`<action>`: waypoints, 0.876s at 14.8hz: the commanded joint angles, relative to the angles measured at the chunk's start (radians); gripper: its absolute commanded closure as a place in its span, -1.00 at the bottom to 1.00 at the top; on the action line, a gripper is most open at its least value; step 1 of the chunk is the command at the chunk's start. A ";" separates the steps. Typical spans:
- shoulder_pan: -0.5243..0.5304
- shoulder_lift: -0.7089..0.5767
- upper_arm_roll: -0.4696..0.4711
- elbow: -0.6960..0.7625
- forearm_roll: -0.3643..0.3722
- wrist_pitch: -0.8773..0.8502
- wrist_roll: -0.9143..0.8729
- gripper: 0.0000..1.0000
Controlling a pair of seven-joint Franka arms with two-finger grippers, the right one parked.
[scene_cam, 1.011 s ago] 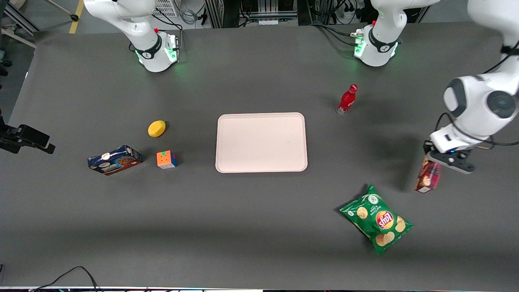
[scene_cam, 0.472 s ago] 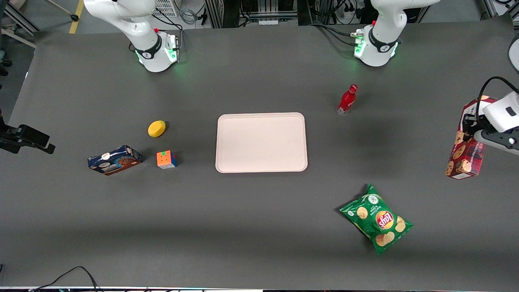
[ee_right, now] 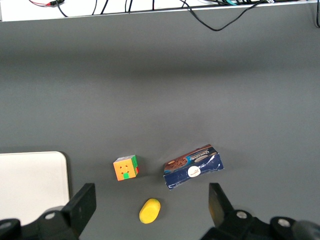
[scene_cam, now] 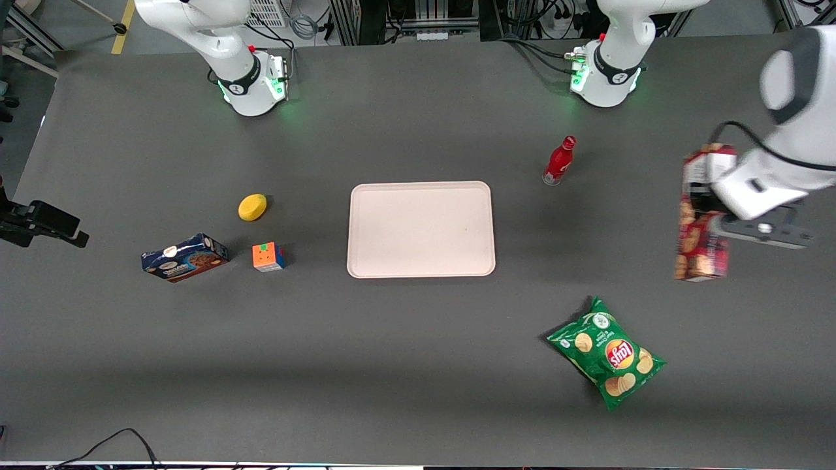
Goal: Place red cookie box on tray
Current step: 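Carry the held box with the left gripper over the white tray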
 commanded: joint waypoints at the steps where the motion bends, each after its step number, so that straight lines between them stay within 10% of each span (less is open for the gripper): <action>1: -0.012 -0.015 -0.222 0.017 -0.018 -0.042 -0.402 1.00; 7: -0.015 0.060 -0.552 0.013 -0.024 0.069 -0.803 1.00; 13: -0.068 0.193 -0.641 -0.083 0.034 0.318 -1.020 1.00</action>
